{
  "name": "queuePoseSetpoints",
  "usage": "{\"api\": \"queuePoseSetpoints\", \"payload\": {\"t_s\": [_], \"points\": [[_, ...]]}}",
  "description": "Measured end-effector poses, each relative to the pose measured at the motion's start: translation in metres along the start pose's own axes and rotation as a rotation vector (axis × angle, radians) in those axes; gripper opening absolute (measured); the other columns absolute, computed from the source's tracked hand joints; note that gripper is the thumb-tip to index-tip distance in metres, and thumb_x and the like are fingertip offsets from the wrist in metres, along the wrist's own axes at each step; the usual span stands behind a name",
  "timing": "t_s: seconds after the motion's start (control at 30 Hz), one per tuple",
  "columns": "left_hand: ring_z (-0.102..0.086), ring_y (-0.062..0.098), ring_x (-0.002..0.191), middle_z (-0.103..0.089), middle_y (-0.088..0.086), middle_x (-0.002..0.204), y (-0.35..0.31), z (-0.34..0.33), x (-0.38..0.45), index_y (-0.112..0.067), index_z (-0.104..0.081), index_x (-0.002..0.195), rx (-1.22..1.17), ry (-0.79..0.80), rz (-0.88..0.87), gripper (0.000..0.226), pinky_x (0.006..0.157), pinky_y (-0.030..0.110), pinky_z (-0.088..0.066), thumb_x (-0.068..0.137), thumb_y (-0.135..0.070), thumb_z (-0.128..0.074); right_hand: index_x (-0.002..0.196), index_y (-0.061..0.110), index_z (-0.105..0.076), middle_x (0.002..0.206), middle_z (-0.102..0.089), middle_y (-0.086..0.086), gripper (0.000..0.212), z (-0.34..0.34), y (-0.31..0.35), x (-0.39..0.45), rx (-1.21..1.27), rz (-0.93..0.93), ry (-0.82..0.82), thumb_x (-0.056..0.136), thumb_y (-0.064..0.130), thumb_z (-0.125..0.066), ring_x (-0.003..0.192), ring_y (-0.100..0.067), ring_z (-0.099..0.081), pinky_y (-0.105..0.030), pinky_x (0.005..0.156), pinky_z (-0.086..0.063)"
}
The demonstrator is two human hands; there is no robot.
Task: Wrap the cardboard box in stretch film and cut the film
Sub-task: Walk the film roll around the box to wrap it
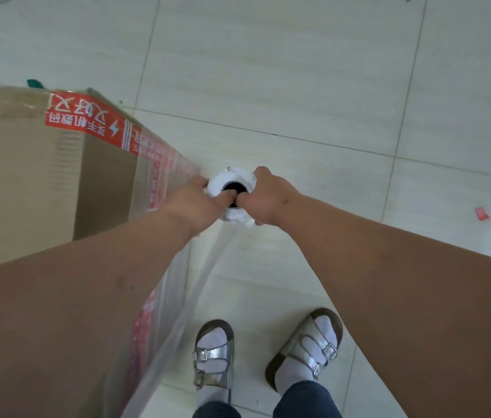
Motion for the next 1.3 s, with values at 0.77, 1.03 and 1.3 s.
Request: {"api": "queuePoseSetpoints", "payload": {"t_s": [0.77,1.03,1.3], "points": [[-0.061,0.021,0.111,-0.065,0.002,0.121,-0.060,0.080,0.069,-0.027,-0.058,0.130,-0.127,0.059,-0.112,0.043,0.097,0.031,-0.049,0.088,-0.035,-0.063,0.109,0.018,-0.058,0.109,-0.062,-0.014,0.031,0.030,0.052,0.054,0.656,-0.367,0.223,0.078,0.019,-0.057,0.089,-0.031,-0.063,-0.038,0.082,-0.054],[-0.066,0.029,0.097,-0.067,0.013,0.110,-0.016,0.021,0.062,-0.002,-0.060,0.116,-1.160,0.284,0.558,0.037,0.084,0.038,-0.054,0.100,-0.031,-0.045,0.112,0.021,-0.065,0.119,-0.066,-0.003,0.064,0.025,0.062,0.078,0.447,-0.485,0.263,0.069,0.067,-0.072,0.107,-0.024,-0.065,-0.036,0.083,-0.058],[-0.067,0.024,0.090,-0.071,0.003,0.093,-0.042,0.039,0.070,-0.017,-0.067,0.094,-0.880,0.199,0.505,0.025,0.086,0.039,-0.056,0.092,-0.040,-0.059,0.108,0.018,-0.067,0.093,-0.067,-0.003,0.052,0.055,0.062,0.091,0.271,-0.508,0.357,0.074,0.059,-0.070,0.079,-0.022,-0.059,-0.030,0.068,-0.043]]}}
Point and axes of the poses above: each hand's wrist, its own x-axis towards the middle knuckle, its own z-axis out of the back of the hand, y = z × x, the point moved 10 cm from there along x, towards the middle knuckle
